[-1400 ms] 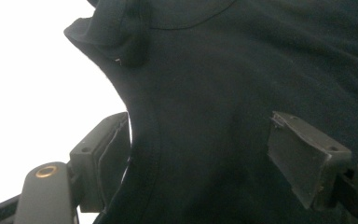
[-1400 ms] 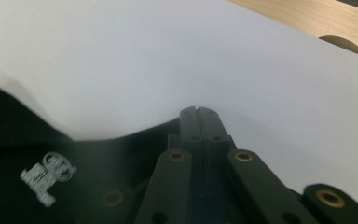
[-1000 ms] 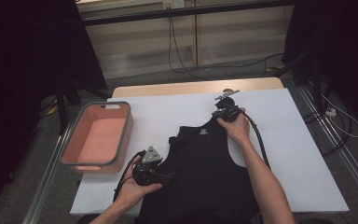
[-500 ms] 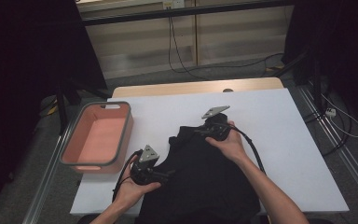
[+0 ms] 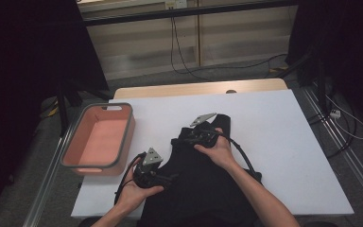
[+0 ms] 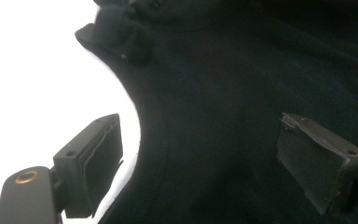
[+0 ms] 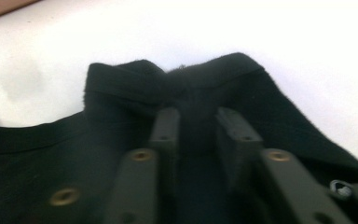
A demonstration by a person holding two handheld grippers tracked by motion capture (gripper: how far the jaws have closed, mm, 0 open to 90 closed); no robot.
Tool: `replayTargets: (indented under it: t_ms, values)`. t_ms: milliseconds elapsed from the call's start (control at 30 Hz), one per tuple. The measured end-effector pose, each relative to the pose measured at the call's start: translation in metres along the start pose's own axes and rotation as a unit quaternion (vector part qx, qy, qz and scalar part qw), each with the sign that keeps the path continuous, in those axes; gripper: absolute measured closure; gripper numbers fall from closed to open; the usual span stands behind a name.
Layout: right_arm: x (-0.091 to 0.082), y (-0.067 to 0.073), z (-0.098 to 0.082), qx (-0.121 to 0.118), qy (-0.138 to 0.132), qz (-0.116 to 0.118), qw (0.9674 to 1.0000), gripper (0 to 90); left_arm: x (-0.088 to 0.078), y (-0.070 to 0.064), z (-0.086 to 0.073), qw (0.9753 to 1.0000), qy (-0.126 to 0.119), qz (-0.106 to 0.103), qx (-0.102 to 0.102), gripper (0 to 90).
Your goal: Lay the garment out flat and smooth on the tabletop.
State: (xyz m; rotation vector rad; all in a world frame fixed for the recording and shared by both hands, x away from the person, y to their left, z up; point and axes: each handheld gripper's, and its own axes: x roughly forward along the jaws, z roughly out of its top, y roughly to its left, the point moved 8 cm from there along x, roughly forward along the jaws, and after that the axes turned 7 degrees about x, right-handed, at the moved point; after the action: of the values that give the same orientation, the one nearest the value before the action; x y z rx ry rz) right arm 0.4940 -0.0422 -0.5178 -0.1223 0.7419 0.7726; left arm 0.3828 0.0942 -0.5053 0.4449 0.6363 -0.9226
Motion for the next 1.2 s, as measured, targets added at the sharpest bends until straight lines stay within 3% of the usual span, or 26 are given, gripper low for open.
replayTargets:
  t_ms: [100, 267, 433, 633, 800, 967, 1067, 1133, 1200]
  values:
    - [0.001, -0.003, 0.004, -0.001, -0.002, -0.008, 1.0, 86.6, 0.001, -0.001, -0.001, 1.0, 0.004, -0.003, 0.0, 15.4]
    - [-0.009, -0.013, 0.024, 0.007, -0.019, -0.007, 0.9998, 86.8, 0.002, 0.0, -0.002, 1.0, 0.009, -0.002, -0.001, 15.9]
    - [-0.017, -0.03, 0.049, 0.011, -0.03, -0.029, 0.9991, 86.4, 0.005, -0.002, -0.003, 0.9998, 0.016, -0.008, -0.001, 16.6]
    - [-0.015, -0.057, 0.067, 0.022, -0.032, -0.057, 0.9976, 86.0, 0.006, -0.003, -0.004, 0.9996, 0.024, -0.012, 0.004, 16.8]
    - [-0.003, -0.075, 0.07, 0.038, -0.026, -0.074, 0.9963, 86.0, 0.006, -0.004, -0.005, 0.9996, 0.024, -0.016, 0.003, 16.8]
    - [0.009, -0.079, 0.071, 0.041, -0.023, -0.086, 0.9952, 85.2, 0.006, -0.004, -0.005, 0.9996, 0.024, -0.015, 0.004, 16.8]
    - [0.012, -0.083, 0.07, 0.037, -0.022, -0.112, 0.9928, 80.8, 0.006, -0.005, -0.004, 0.9997, 0.02, -0.014, 0.001, 16.8]
    - [0.011, -0.084, 0.068, 0.038, -0.014, -0.124, 0.9915, 71.6, 0.005, -0.004, -0.004, 0.9997, 0.02, -0.012, 0.004, 16.8]
    - [0.009, -0.08, 0.066, 0.046, -0.012, -0.111, 0.9927, 70.2, 0.005, -0.003, -0.004, 0.9997, 0.02, -0.011, 0.003, 16.8]
